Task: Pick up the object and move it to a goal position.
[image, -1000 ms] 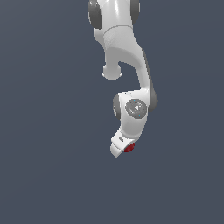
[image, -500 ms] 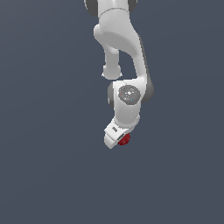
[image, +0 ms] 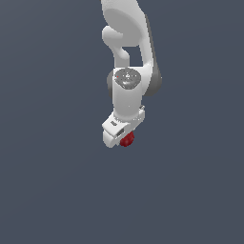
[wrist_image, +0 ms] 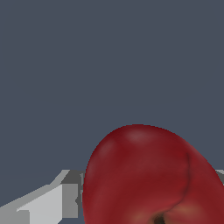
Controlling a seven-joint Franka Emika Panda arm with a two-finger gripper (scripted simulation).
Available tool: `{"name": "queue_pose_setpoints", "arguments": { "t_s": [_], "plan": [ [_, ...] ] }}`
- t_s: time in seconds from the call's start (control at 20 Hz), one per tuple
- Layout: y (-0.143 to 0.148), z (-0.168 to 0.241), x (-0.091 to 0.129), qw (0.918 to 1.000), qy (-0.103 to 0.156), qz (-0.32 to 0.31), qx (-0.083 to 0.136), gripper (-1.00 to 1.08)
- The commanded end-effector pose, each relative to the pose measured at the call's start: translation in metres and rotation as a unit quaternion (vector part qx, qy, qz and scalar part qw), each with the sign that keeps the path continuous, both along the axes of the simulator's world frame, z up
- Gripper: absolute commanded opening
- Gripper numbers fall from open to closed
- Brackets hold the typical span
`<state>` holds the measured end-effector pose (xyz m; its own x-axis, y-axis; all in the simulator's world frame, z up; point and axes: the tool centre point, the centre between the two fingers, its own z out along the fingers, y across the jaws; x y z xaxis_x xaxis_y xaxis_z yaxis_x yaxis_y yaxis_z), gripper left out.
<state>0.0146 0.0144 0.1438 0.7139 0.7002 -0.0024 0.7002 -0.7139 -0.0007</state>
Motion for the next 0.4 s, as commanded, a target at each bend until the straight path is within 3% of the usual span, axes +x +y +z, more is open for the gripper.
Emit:
{"name": "queue_pose_setpoints", "arguments": {
  "t_s": [0.0,0.35],
  "plan": [
    [-0.006,0.011,-0.005,1.0000,-0.001,0.000,0.000,-1.00],
    [-0.013,0.022,-0.011,1.0000,-0.001,0.000,0.000,-1.00]
  ]
}}
